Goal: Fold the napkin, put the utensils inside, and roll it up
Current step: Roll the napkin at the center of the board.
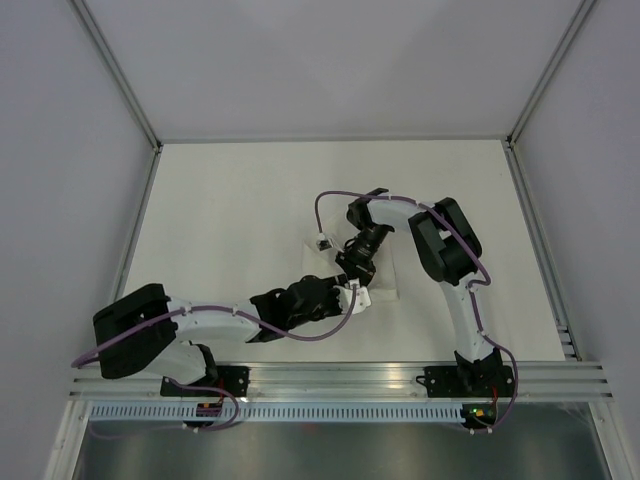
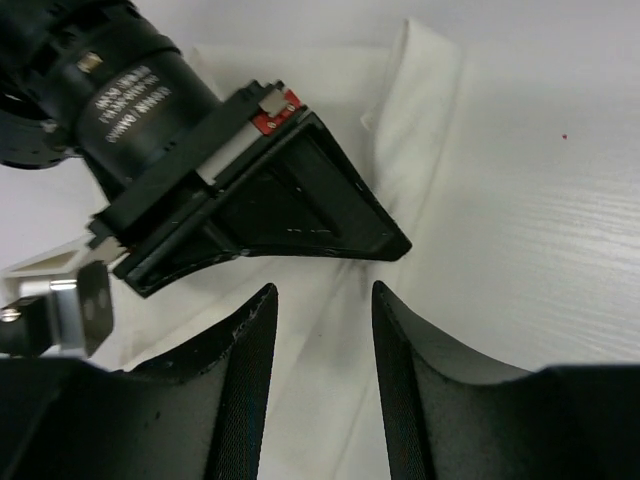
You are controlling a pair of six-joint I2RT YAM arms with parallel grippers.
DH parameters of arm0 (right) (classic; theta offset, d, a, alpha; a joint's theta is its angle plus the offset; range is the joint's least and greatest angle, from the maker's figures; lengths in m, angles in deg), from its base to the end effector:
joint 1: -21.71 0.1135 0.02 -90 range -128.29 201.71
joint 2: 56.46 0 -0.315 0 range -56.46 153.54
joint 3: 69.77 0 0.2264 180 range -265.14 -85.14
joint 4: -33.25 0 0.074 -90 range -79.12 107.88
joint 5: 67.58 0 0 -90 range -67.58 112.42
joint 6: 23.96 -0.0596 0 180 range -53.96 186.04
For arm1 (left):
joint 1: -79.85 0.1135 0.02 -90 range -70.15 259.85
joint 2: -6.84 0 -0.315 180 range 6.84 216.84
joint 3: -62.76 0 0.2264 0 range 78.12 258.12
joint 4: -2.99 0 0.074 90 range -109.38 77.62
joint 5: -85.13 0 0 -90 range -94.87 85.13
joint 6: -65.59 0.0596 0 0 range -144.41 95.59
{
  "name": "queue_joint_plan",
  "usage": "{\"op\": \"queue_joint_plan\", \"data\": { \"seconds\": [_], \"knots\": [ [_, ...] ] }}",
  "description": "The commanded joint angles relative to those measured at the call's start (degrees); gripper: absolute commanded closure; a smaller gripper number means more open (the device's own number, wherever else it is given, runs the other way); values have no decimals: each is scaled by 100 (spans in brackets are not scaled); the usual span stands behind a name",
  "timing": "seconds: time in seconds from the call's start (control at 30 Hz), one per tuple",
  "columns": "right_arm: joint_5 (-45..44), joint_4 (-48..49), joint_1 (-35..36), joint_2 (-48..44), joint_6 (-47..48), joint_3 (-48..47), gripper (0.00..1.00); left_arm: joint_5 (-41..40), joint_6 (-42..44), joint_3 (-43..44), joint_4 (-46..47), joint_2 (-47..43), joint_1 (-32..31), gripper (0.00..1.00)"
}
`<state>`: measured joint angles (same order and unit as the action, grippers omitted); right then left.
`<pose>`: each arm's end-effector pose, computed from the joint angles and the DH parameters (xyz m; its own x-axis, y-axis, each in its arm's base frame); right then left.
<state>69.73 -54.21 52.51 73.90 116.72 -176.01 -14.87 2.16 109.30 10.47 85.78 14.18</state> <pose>0.3113 0.2366 0.1546 -0.4172 -0.8594 -0.2957 -0.6908 0.0884 0.7176 0.1211 -0.2427 0.2454 0.2171 0.5890 -0.7784 0.8222 0.3195 0.4711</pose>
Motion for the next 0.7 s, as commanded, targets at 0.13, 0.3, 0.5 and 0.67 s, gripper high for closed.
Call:
{"op": "queue_joint_plan", "data": {
  "seconds": [0.13, 0.3, 0.5, 0.67],
  "knots": [
    [-961, 671, -180, 481, 311, -45, 95, 209, 569, -50, 1088, 833, -130, 49],
    [-925, 565, -207, 577, 320, -159, 95, 165, 744, -42, 1485, 1457, -122, 48],
    [-899, 547, -233, 586, 338, -177, 96, 209, 850, 55, 1494, 1861, -113, 55],
    [-890, 521, -251, 595, 347, -194, 96, 270, 859, 134, 1468, 2029, -43, 62]
  ]
}}
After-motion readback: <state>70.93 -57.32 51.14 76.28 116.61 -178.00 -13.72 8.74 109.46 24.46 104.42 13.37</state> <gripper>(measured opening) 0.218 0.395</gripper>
